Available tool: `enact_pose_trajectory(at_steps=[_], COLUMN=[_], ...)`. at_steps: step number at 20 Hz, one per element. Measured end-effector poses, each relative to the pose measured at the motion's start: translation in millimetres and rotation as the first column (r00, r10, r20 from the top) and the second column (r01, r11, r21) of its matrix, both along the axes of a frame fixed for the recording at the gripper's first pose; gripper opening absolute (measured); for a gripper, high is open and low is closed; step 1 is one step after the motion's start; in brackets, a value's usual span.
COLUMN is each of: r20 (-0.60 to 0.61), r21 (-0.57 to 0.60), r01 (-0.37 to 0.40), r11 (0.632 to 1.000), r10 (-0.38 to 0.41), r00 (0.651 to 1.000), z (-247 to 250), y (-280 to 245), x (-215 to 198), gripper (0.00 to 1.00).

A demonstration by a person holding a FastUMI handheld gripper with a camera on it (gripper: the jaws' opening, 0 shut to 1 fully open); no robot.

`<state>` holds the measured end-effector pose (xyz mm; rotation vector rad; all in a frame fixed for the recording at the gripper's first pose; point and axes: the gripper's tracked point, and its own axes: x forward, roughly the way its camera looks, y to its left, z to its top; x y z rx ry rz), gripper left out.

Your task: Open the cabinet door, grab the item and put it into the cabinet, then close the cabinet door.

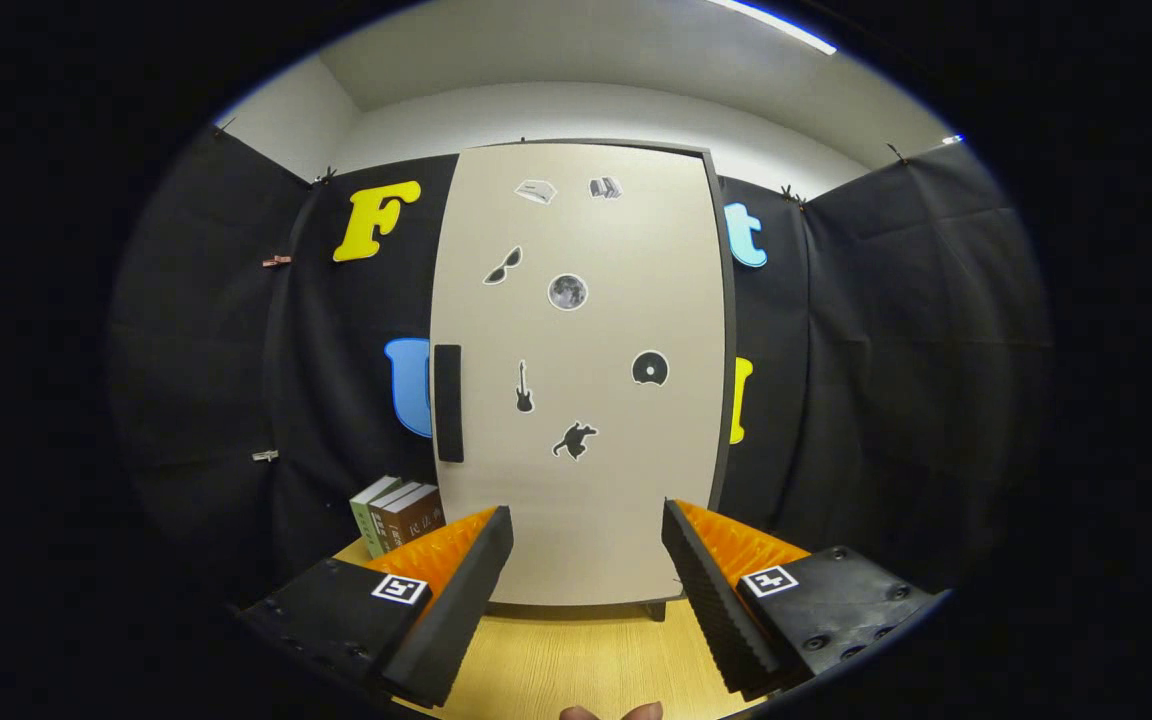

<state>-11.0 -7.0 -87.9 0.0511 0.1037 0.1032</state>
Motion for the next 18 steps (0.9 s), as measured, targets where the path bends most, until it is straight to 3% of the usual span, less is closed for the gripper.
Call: enact_pose_trajectory(at_steps=[18], r20=[0.003], r21=[-0.002], r01=[-0.007], r11=[1.0], r10=[0.007], r00=[1.0], z=[1.4], y=[3.2], x=[0.4], gripper=[0.97])
